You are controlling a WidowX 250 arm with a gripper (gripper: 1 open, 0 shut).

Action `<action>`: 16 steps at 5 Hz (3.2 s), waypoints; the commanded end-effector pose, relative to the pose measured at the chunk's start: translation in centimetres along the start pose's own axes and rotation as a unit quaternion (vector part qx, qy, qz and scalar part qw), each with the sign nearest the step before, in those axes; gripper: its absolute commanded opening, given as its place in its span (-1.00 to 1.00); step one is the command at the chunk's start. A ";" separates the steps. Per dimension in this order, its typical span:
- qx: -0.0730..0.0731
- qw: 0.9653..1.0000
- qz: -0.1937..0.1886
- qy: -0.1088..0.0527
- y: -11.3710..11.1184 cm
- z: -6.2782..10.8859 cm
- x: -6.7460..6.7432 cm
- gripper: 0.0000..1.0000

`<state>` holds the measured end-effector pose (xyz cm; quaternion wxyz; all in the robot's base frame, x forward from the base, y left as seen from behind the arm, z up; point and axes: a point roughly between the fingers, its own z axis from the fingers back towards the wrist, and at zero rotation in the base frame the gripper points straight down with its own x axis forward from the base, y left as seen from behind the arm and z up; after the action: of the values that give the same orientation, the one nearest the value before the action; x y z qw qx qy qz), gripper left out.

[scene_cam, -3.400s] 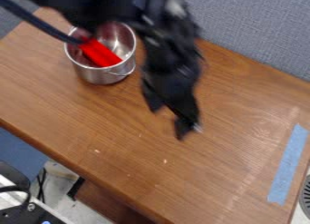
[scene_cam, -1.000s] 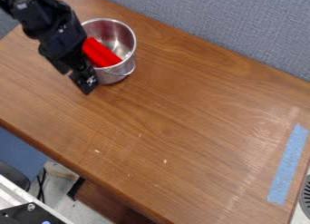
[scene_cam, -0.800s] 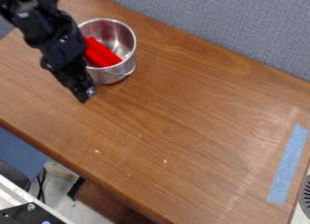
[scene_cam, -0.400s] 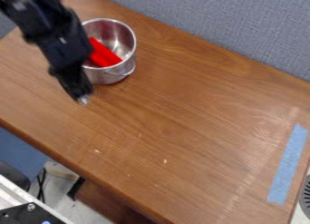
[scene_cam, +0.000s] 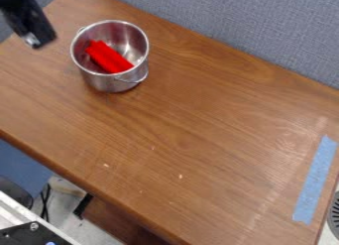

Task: Put the red object in the metal pot

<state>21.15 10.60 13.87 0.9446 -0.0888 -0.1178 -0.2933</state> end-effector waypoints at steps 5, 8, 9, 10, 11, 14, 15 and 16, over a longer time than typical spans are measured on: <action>0.072 0.949 0.305 -0.017 5.9 -7.3 4.1 -1.00; 0.055 0.968 0.245 0.000 6.2 -4.8 6.5 -1.00; 0.041 0.977 0.208 0.016 7.8 -5.6 9.2 -1.00; 0.013 0.994 0.103 0.037 8.2 -5.9 10.6 1.00; -0.015 0.998 0.009 0.057 8.9 -6.4 11.0 1.00; -0.046 0.991 -0.082 0.100 9.8 -15.6 5.9 -1.00; -0.063 0.970 -0.203 0.116 10.4 -17.4 5.4 -1.00; -0.083 0.935 -0.321 0.126 10.9 -19.2 4.7 -1.00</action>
<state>34.82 12.69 -2.07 0.8029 -0.0781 -0.0053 -0.5909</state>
